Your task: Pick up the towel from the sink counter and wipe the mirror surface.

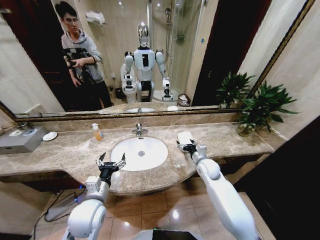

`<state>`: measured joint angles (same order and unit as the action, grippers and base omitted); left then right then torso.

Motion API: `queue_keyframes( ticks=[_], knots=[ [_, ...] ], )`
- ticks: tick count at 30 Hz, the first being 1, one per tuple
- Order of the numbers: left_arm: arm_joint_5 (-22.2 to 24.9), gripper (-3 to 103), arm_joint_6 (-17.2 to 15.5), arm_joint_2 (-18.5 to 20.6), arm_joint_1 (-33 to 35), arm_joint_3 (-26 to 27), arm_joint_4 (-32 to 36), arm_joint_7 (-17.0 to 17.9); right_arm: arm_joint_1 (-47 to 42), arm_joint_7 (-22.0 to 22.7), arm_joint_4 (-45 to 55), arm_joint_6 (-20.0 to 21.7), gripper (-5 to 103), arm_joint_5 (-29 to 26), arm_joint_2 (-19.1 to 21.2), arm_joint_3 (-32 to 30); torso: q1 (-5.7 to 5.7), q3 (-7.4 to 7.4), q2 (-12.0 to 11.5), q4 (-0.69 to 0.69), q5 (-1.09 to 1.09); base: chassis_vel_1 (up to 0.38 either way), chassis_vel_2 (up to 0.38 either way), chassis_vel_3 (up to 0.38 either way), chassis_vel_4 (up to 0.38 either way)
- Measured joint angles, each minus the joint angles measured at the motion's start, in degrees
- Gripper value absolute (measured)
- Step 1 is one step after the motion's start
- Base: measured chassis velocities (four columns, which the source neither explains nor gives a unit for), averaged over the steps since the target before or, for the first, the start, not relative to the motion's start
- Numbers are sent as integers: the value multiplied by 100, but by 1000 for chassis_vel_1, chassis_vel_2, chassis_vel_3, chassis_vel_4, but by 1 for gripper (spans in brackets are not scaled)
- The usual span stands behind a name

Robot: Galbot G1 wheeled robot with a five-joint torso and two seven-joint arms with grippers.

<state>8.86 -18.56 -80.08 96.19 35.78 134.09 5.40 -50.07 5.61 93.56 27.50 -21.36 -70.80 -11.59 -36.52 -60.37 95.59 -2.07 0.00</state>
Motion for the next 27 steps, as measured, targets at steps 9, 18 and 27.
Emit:
queue_keyframes(
  ticks=[9,18,27],
  knots=[
    [0,100,0,0,0,0,0,0,710,-53,-701,193,100,120,211,366,-1,0,0,2,-1,0,0,0,0],
    [0,100,0,0,0,0,0,0,943,-86,-1226,291,100,-244,162,389,0,0,0,1,0,0,0,0,0],
    [0,100,0,0,-1,0,0,1,958,-101,-1464,325,100,-360,200,295,0,0,0,2,0,0,0,0,0]
  ],
)
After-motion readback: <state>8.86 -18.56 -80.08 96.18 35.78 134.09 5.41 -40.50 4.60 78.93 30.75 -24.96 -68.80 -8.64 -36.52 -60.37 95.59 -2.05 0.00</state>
